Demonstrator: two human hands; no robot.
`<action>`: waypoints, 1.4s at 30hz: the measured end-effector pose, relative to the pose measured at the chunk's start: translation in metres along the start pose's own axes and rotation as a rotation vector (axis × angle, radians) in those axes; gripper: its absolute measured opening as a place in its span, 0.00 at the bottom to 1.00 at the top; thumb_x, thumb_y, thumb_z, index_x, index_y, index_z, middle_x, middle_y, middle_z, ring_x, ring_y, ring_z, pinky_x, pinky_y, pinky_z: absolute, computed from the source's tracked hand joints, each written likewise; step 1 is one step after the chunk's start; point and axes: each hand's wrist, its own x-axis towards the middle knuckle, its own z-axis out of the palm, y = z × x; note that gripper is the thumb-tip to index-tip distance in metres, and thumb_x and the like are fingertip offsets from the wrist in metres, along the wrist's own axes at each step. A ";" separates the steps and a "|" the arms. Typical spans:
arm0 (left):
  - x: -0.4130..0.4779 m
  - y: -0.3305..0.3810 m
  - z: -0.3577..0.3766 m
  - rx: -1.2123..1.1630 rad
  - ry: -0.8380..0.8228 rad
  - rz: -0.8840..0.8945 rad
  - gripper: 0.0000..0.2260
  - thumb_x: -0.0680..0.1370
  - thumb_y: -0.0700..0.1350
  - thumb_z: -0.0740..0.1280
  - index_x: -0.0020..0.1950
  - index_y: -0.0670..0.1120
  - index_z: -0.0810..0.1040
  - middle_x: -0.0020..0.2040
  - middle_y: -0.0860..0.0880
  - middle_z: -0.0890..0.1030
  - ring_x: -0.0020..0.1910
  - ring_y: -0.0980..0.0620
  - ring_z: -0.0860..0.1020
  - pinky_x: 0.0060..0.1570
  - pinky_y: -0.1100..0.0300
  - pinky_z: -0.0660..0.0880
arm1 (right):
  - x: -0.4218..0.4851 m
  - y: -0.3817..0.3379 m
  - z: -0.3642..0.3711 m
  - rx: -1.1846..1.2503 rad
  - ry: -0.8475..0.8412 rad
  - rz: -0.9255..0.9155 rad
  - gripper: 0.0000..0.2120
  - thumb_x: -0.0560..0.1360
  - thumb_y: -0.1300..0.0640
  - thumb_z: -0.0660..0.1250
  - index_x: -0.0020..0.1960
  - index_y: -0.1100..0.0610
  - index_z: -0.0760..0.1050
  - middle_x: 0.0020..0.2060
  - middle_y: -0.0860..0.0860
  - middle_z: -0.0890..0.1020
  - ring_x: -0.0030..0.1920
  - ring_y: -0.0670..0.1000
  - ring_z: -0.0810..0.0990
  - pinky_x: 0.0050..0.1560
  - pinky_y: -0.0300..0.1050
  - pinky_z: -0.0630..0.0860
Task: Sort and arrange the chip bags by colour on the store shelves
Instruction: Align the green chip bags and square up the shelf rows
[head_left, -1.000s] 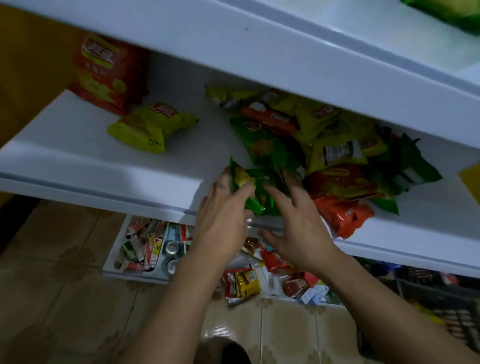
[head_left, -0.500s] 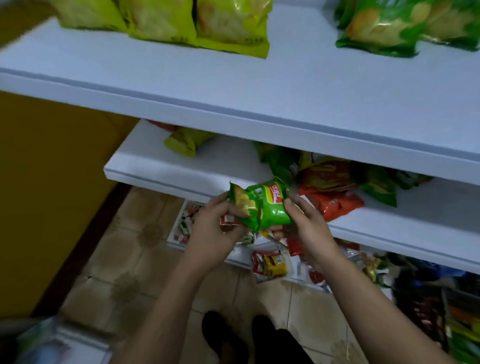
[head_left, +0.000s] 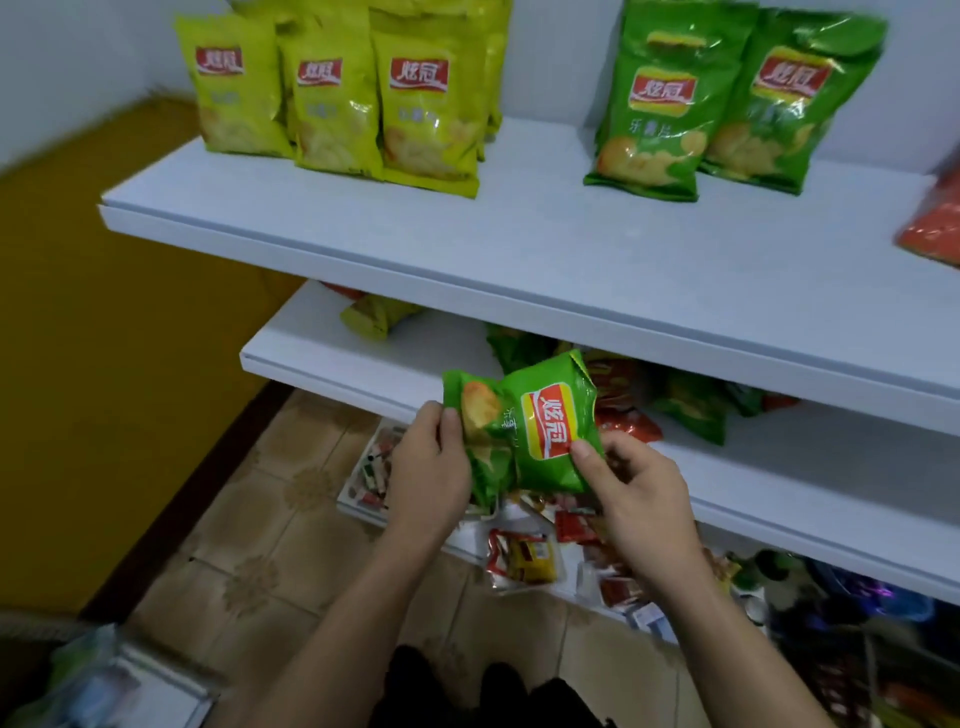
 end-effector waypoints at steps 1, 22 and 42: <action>-0.002 0.010 0.001 0.021 0.041 0.062 0.13 0.83 0.47 0.55 0.40 0.46 0.68 0.34 0.50 0.73 0.32 0.58 0.71 0.30 0.65 0.63 | -0.001 -0.005 -0.006 -0.056 0.046 -0.035 0.10 0.77 0.54 0.66 0.43 0.59 0.80 0.37 0.57 0.83 0.38 0.54 0.81 0.32 0.37 0.73; 0.034 0.141 0.042 -0.243 0.087 0.382 0.15 0.83 0.49 0.55 0.38 0.46 0.66 0.29 0.51 0.69 0.29 0.52 0.67 0.31 0.53 0.64 | 0.049 -0.095 -0.089 0.509 0.392 -0.045 0.12 0.77 0.57 0.67 0.36 0.59 0.79 0.33 0.54 0.82 0.29 0.50 0.78 0.25 0.40 0.76; 0.154 0.199 0.087 0.207 -0.363 0.611 0.07 0.76 0.56 0.65 0.43 0.54 0.73 0.39 0.58 0.78 0.41 0.54 0.78 0.42 0.57 0.75 | 0.153 -0.114 -0.145 0.004 0.606 -0.226 0.07 0.74 0.59 0.72 0.49 0.49 0.78 0.45 0.52 0.84 0.46 0.54 0.83 0.44 0.55 0.82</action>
